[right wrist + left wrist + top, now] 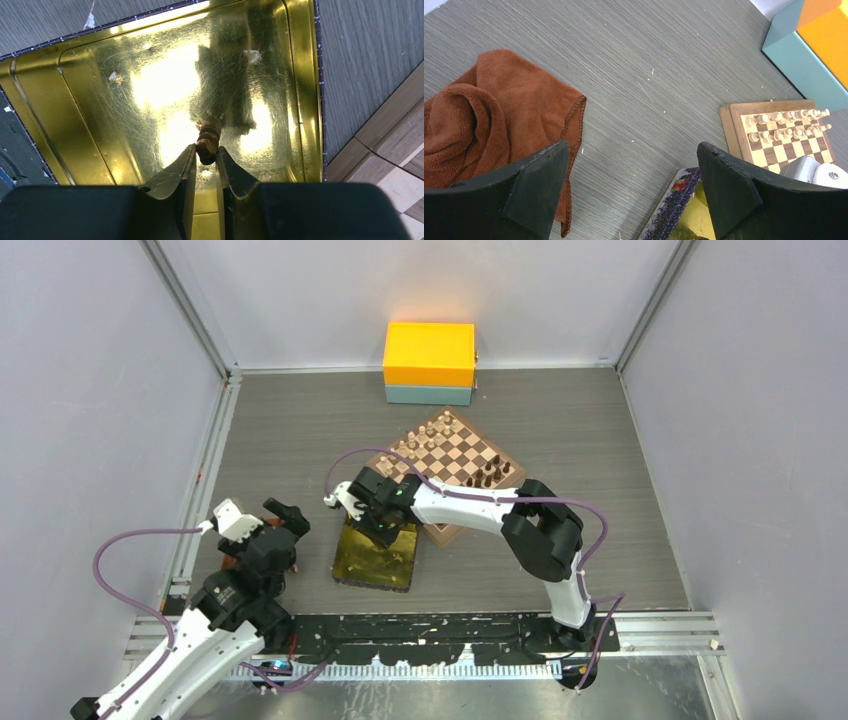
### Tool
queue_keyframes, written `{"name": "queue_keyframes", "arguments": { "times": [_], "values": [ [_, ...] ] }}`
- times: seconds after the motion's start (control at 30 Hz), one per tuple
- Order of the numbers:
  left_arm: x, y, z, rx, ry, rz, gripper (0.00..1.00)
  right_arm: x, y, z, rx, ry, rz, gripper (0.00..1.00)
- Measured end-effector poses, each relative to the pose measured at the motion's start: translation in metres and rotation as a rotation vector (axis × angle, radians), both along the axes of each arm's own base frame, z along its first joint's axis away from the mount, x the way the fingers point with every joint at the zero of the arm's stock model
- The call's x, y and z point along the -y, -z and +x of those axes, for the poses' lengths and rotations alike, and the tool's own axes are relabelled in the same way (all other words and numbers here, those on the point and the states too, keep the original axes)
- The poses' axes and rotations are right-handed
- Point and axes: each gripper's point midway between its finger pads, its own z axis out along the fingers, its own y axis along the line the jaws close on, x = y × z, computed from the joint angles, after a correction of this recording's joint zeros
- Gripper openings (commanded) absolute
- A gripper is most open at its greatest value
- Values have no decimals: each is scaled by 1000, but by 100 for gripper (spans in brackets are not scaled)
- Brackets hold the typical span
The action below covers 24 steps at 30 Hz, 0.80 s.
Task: Set up the chess pieces on the board
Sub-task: Pick up the chess piece from the storage box.
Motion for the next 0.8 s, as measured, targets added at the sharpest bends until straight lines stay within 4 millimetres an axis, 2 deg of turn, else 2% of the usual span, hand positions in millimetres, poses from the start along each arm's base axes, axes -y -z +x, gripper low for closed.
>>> {"name": "queue_keyframes", "arguments": {
  "times": [0.13,0.8],
  "values": [
    [0,0,0,0,0,0,100,1,0,1,5,8,-3,1],
    [0,0,0,-2,0,0,100,1,-4,13,104,102,-24,1]
  ]
}}
